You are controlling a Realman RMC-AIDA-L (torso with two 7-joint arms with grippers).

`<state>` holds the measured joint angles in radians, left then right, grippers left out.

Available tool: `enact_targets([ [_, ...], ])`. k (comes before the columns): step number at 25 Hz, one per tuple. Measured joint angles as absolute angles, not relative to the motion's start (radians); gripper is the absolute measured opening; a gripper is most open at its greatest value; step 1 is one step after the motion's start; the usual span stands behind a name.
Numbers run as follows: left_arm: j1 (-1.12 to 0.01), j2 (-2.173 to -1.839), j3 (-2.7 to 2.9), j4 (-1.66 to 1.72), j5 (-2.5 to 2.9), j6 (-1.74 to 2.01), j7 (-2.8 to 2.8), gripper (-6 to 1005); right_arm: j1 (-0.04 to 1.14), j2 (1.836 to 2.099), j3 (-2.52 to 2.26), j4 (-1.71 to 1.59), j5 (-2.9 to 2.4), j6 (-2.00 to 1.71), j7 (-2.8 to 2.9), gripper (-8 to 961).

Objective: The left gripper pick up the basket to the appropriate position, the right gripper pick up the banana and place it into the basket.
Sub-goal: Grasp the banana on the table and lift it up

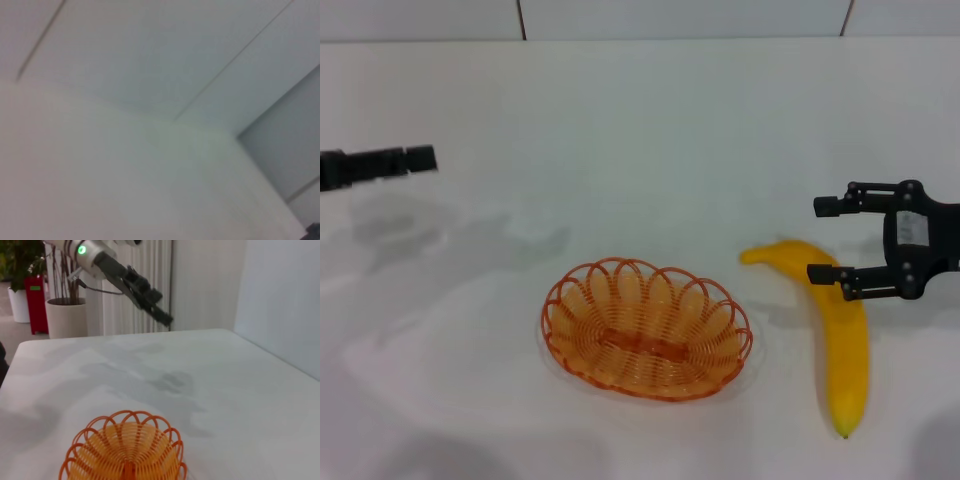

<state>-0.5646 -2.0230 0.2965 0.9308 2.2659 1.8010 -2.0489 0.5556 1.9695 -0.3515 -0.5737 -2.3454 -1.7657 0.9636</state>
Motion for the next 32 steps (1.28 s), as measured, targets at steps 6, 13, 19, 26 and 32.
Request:
enact_targets([
  [6, -0.484, -2.038, 0.312, 0.892, 2.112, 1.821, -1.629, 891, 0.552, 1.969, -0.342, -0.574, -2.345, -1.766, 0.972, 787],
  [13, -0.450, -2.034, 0.327, 0.753, 2.305, 1.879, -1.265, 891, 0.539, 1.963, -0.273, -0.583, -2.345, -1.829, 0.990, 787],
  [19, -0.447, -2.036, 0.319, 0.692, 2.411, 1.868, -1.172, 890, 0.512, 1.945, -0.234, -0.586, -2.346, -1.920, 0.990, 787],
  [26, -0.451, -2.035, 0.285, 0.675, 2.403, 1.853, -1.161, 889, 0.483, 1.960, -0.240, -0.691, -2.333, -2.055, 1.036, 786],
  [32, -0.471, -2.036, 0.274, 0.671, 2.389, 1.854, -1.166, 889, 0.520, 2.018, -0.330, -0.992, -2.317, -2.020, 1.300, 786],
])
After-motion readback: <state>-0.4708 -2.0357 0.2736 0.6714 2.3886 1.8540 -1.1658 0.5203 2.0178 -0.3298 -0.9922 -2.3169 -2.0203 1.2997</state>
